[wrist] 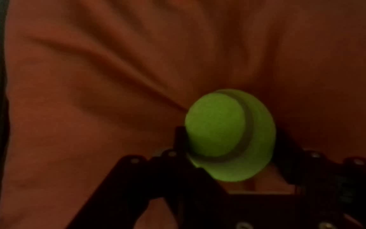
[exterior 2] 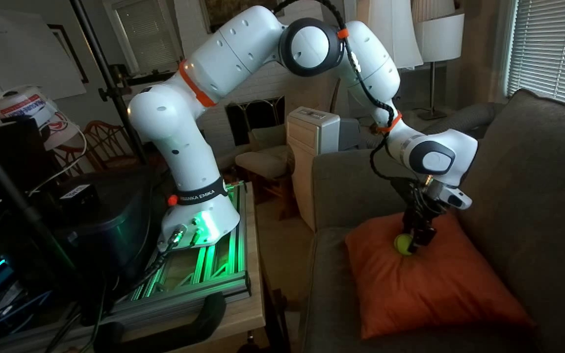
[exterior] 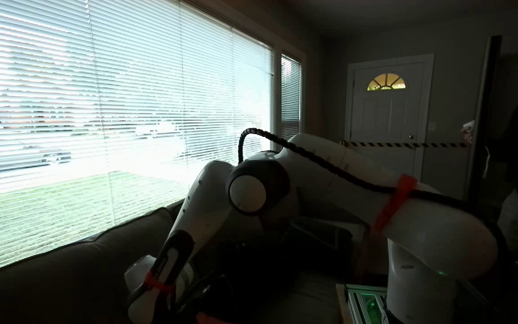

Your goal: Move the orange pillow to the left then place the tennis ball on top of the orange pillow.

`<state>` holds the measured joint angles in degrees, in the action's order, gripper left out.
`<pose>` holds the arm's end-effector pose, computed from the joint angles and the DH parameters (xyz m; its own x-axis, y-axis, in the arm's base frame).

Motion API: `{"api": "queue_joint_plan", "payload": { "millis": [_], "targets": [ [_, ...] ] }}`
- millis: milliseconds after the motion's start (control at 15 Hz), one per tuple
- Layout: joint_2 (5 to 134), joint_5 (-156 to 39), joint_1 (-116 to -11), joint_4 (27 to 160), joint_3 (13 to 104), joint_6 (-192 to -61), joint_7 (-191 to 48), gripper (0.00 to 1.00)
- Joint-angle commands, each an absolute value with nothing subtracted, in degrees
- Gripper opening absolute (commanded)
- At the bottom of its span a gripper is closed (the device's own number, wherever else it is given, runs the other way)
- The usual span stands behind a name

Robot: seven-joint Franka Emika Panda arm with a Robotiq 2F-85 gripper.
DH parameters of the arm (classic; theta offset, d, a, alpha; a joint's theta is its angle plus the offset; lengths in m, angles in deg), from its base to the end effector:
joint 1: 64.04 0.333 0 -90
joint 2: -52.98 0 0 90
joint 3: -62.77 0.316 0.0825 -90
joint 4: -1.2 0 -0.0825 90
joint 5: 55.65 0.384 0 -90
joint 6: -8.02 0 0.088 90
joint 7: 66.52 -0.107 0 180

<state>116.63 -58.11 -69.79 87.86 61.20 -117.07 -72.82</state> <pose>0.6107 -0.0795 -0.0274 0.8865 -0.1962 -0.4191 -0.1734 -0.9805 0.0923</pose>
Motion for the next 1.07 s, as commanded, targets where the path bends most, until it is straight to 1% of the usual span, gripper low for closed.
{"api": "queue_joint_plan", "payload": {
  "millis": [0, 67, 133, 200, 667, 800, 1000],
  "targets": [
    [115.33, -54.63, -70.56, 87.75, 63.44, -110.95, -68.53, 0.81],
    [114.83, -54.47, -70.26, 87.6, 63.3, -109.47, -68.34, 0.92],
    [114.31, -54.57, -69.81, 87.54, 63.02, -108.13, -68.54, 0.98],
    [113.92, -54.57, -69.55, 87.41, 62.97, -106.94, -68.45, 1.0],
    [111.8, -55.88, -67.37, 85.82, 61.65, -101.62, -70.03, 1.0],
    [111.09, -56.6, -66.72, 83.55, 61.3, -94.97, -69.58, 1.0],
    [109.8, -58.97, -66.44, 79.33, 62.56, -82.15, -62.41, 1.0]
  ]
}}
